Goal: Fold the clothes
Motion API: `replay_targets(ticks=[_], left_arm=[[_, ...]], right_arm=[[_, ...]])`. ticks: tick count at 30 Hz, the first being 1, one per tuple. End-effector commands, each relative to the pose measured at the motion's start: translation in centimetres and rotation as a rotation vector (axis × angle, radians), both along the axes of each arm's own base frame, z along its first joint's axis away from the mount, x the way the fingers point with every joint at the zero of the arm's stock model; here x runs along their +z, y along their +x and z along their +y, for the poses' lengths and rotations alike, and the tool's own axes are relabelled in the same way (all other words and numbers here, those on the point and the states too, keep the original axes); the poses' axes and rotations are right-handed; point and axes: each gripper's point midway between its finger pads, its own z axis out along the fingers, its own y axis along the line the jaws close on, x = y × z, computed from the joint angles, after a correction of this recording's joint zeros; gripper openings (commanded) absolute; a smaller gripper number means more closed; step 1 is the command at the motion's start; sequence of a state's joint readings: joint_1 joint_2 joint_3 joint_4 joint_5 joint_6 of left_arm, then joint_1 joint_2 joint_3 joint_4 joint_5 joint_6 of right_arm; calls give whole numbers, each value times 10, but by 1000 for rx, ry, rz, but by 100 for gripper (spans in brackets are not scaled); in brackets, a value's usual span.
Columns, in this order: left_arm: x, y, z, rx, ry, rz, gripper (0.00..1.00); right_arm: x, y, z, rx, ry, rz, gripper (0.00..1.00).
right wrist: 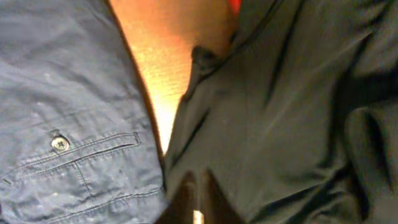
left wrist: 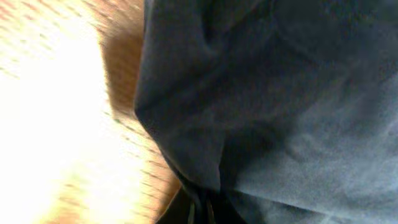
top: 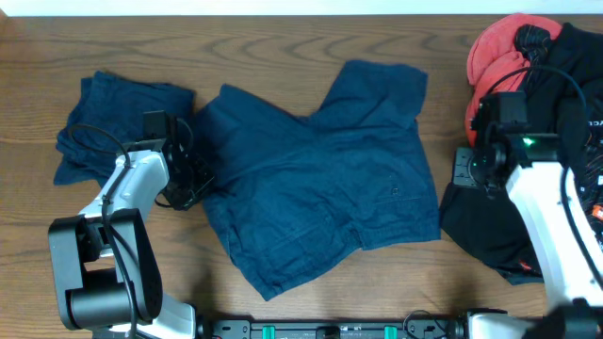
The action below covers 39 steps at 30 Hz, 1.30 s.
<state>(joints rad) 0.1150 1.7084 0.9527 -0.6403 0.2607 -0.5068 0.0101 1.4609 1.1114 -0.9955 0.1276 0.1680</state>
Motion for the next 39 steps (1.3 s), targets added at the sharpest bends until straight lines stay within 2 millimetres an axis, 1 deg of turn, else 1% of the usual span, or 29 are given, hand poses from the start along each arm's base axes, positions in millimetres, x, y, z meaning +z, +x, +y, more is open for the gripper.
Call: replay_targets(ticks=[1, 3, 7, 11, 13, 16, 18, 20, 25, 27, 29, 31, 33, 34, 36, 38, 39], left_arm=[[-3, -5, 10, -45, 62, 19, 6], [-3, -9, 9, -47, 60, 34, 6], [-3, -19, 5, -56, 55, 75, 6], [-3, -25, 1, -69, 52, 100, 6], [-3, -28, -1, -78, 51, 108, 6], [-3, -30, -8, -102, 49, 115, 6], [-3, -30, -19, -132, 33, 113, 6], [-3, -31, -28, -161, 28, 113, 6], [-3, -32, -47, -233, 34, 106, 6], [-3, -32, -51, -247, 34, 104, 6], [-3, -33, -53, -254, 34, 105, 6], [-3, -34, -53, -253, 34, 108, 6], [-3, -33, -53, -253, 34, 107, 6], [-3, -33, -53, -254, 35, 105, 6], [-3, -33, -53, -254, 35, 104, 6], [-3, -33, -53, -253, 35, 103, 6], [-3, -32, -53, -253, 36, 103, 6]], right_arm=[[-23, 2, -5, -52, 32, 71, 1], [-42, 4, -13, -100, 37, 113, 1], [-72, 8, -29, -148, 40, 170, 1], [-105, 3, -48, -192, 45, 252, 1], [-118, -4, -64, -223, 15, 295, 1], [-130, -20, -102, -306, -73, 349, 1], [-130, -30, -135, -447, -135, 340, 1], [-127, -36, -160, -561, -151, 307, 2], [-119, -46, -219, -748, -148, 216, 2], [-112, -56, -243, -813, -181, 202, 2], [-104, -69, -264, -898, -221, 196, 5], [-96, -80, -280, -992, -222, 180, 9], [-87, -87, -297, -1050, -214, 155, 10], [-84, -85, -301, -1064, -183, 136, 8], [-79, -65, -296, -1029, -22, 71, 6], [-71, -31, -281, -879, 153, -15, 7], [-63, -14, -270, -791, 235, -56, 8]])
